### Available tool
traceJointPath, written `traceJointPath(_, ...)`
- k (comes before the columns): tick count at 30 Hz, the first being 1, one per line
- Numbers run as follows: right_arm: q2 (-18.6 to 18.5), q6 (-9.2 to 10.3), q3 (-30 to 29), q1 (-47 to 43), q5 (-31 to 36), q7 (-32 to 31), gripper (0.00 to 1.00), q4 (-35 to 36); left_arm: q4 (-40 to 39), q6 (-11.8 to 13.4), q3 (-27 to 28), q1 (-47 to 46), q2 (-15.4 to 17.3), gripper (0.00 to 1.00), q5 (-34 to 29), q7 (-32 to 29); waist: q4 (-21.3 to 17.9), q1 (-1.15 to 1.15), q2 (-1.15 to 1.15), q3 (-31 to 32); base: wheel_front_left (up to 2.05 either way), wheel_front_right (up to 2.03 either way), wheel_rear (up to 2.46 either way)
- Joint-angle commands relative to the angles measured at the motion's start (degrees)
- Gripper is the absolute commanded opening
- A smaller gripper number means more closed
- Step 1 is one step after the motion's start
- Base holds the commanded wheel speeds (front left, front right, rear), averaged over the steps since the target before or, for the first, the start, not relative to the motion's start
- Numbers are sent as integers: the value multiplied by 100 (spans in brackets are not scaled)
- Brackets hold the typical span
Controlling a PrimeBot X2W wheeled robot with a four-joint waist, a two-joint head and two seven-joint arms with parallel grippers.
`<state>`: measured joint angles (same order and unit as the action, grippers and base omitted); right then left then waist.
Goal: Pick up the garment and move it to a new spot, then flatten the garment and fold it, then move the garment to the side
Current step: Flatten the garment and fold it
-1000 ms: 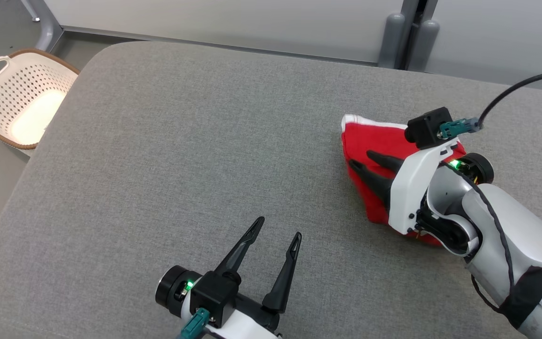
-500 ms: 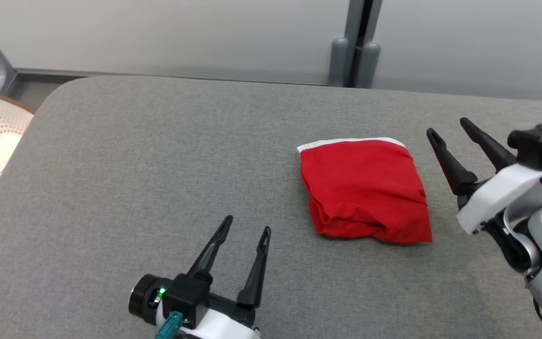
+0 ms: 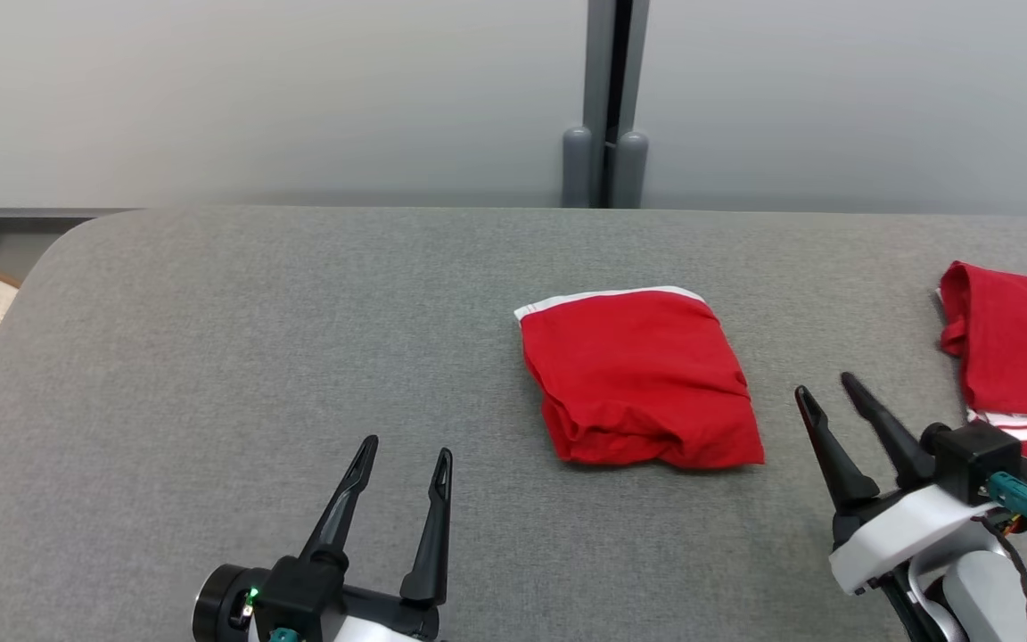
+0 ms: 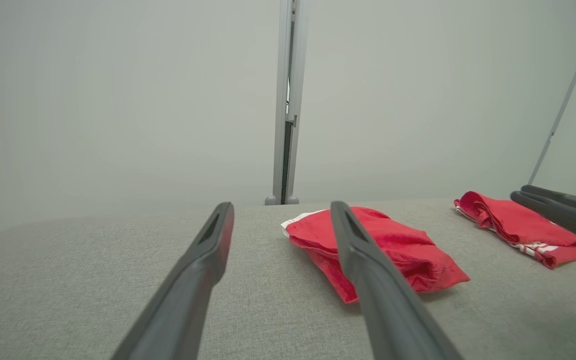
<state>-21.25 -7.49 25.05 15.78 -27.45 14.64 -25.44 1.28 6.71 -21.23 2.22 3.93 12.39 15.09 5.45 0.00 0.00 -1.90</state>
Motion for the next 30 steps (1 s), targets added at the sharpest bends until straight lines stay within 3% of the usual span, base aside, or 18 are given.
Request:
traceJointPath(1,33,1,87,67,114,30,0,-40,-33,-32,11,33,6,100,-49,6,199,0,0,-53,0,0,0)
traceJointPath(6,100,2,496,634,357,-48,0,-463,-37,-111,-65,-17,-38,100,-60,6,626,0,0,-181,0,0,0)
traceJointPath(14,178,2,1706,1656,227,-263,0,-2119,106,-257,-319,-204,-83,100,8,7,1259,0,0,-376,0,0,0)
traceJointPath(19,327,2,2287,1725,-252,-188,0,-2543,139,-243,-352,-246,-91,100,26,7,1365,0,0,-417,0,0,0)
traceJointPath(30,842,2,3622,1600,-1095,-27,0,-2601,100,-219,-403,-286,-91,100,35,7,1317,0,0,-391,0,0,0)
